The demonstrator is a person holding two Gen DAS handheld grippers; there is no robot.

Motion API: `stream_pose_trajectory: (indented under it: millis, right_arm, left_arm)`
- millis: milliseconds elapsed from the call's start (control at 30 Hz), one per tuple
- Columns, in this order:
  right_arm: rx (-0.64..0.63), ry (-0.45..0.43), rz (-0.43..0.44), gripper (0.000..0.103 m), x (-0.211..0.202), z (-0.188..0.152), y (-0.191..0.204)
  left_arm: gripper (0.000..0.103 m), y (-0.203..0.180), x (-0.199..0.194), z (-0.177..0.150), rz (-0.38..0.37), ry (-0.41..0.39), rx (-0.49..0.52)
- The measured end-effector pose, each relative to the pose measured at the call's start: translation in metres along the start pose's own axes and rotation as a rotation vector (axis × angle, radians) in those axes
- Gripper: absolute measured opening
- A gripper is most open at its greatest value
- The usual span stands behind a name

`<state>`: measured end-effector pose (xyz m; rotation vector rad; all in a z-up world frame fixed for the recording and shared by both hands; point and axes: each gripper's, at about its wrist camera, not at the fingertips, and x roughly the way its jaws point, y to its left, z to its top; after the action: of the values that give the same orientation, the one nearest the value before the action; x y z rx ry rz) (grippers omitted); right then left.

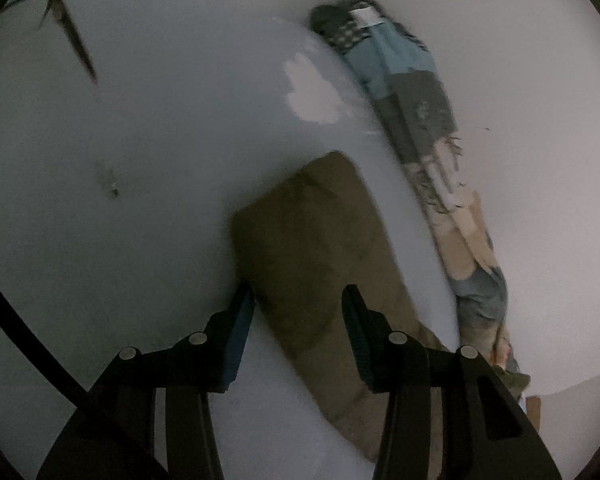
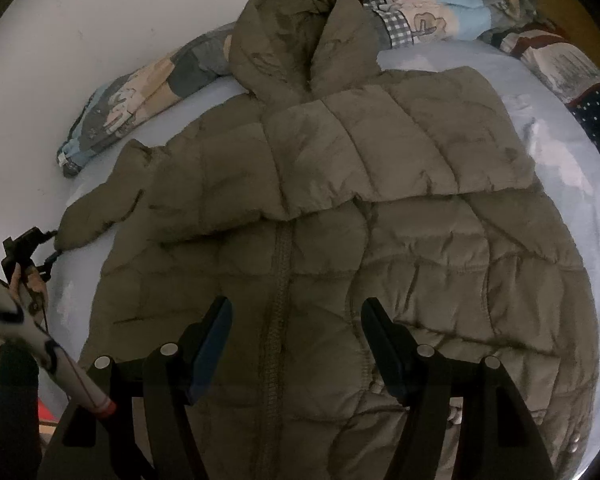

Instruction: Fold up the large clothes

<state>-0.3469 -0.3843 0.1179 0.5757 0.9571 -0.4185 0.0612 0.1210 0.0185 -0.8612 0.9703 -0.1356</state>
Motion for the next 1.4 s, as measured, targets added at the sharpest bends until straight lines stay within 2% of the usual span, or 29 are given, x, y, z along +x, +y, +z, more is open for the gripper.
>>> stream_pose_trajectory:
  millis: [67,233,367,400,433,533,667,767,933,1067,1200,1267,1400]
  right_arm:
    - [0.008,0.012,-0.005,0.072,0.005,0.001,-0.001]
    - [0.027,0.030,-0.007,0.072,0.013,0.003,-0.004]
    - [0.028,0.030,-0.011,0.072,0.015,0.003,-0.004]
    - [0.030,0.029,-0.012,0.072,0.014,0.003,-0.004]
    - [0.033,0.029,-0.011,0.072,0.014,0.003,-0.005]
    - [0.040,0.017,-0.027,0.072,0.012,0.002,-0.009]
    - [0.082,0.000,-0.039,0.072,0.008,0.006,-0.020]
    - [0.099,-0.036,-0.056,0.072,0.001,0.010,-0.025]
    - [0.151,-0.099,-0.080,0.072,-0.018,0.014,-0.041]
    - [0.195,-0.151,-0.106,0.072,-0.034,0.019,-0.057]
    - [0.245,-0.211,-0.128,0.072,-0.052,0.024,-0.075]
    - [0.266,-0.237,-0.135,0.072,-0.061,0.026,-0.084]
    - [0.318,-0.286,-0.147,0.071,-0.079,0.028,-0.103]
  left_arm:
    - [0.044,0.007,0.004,0.001,-0.025,-0.020,-0.043]
    - [0.043,0.007,0.006,0.004,-0.028,-0.046,-0.042]
    - [0.043,0.007,0.010,0.008,-0.081,-0.066,-0.074]
    - [0.037,0.005,0.011,0.008,-0.069,-0.071,-0.063]
    - [0.023,0.005,0.010,0.007,-0.059,-0.079,-0.053]
    - [0.018,-0.001,0.002,0.004,-0.073,-0.101,-0.041]
    - [0.016,-0.031,-0.017,-0.001,-0.078,-0.133,0.049]
    - [0.016,-0.057,-0.037,-0.006,-0.110,-0.148,0.105]
    - [0.016,-0.130,-0.085,-0.026,-0.183,-0.179,0.251]
    - [0.016,-0.201,-0.133,-0.068,-0.257,-0.195,0.412]
    - [0.016,-0.270,-0.175,-0.138,-0.350,-0.186,0.581]
    - [0.016,-0.298,-0.185,-0.173,-0.394,-0.147,0.648]
    - [0.016,-0.354,-0.186,-0.246,-0.430,-0.070,0.781]
